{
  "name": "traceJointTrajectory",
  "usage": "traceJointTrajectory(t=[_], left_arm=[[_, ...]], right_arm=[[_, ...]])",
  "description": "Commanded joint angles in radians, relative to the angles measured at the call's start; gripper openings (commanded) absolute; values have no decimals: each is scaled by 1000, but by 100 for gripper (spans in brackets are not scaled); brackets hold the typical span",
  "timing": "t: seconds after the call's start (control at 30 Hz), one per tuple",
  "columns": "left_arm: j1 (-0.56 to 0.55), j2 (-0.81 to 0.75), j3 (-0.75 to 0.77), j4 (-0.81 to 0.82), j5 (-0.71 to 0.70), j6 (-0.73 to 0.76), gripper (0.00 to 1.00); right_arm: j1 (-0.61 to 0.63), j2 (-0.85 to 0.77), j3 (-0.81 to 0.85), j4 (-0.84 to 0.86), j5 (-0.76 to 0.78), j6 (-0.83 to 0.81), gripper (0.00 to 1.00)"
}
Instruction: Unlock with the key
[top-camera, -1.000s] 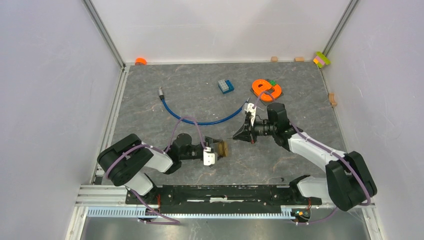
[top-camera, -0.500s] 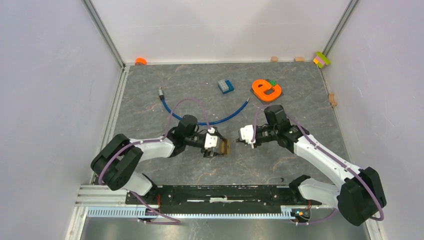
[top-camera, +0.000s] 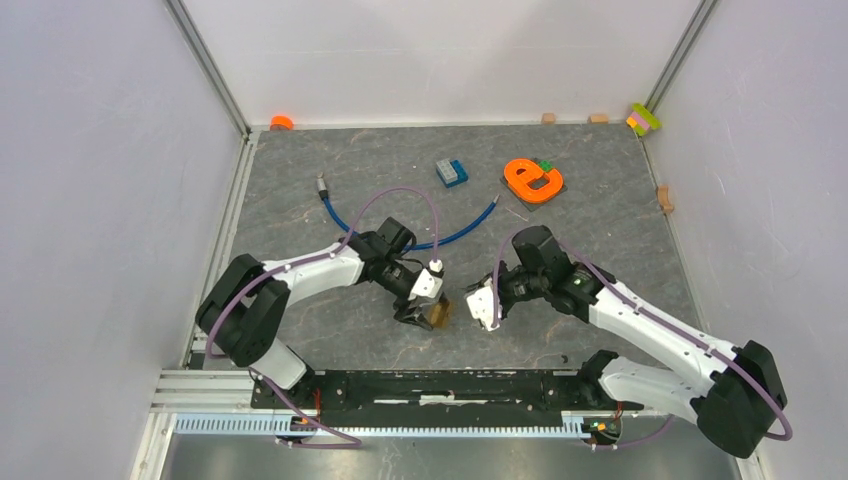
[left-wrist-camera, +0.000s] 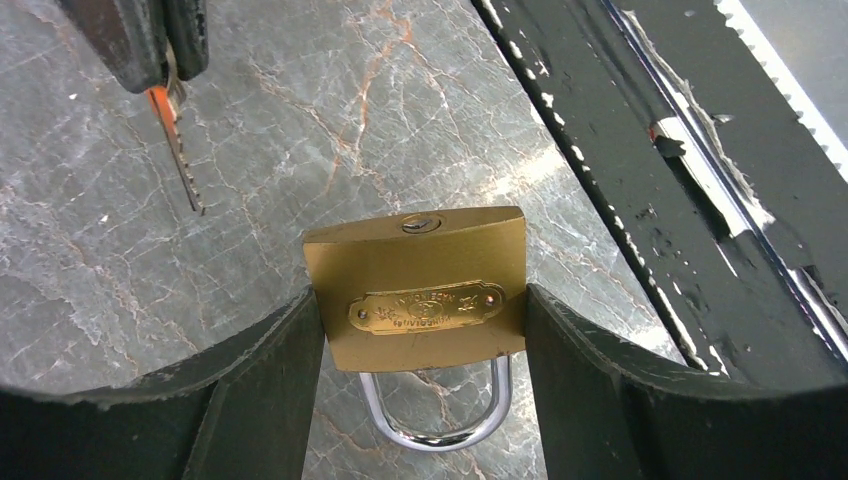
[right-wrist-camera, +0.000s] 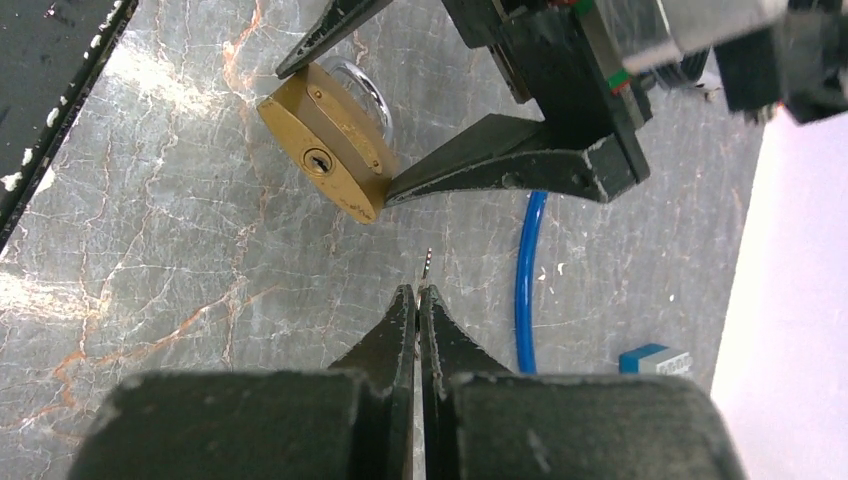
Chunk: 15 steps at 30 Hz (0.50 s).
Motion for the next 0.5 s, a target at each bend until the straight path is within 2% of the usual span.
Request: traceJointTrajectory(t=[0.0,0.27,0.47], left_arm=[[7,25,99,-176,100,149,2],[15,59,151,-216,85,141,2],[31,114,223,-333,108,227,2]], right_arm=[[50,-48,-27,15,48,-103,0],[179,-96,-94,91,123,-56,0],[274,-98,-150,146,220,-64,0]])
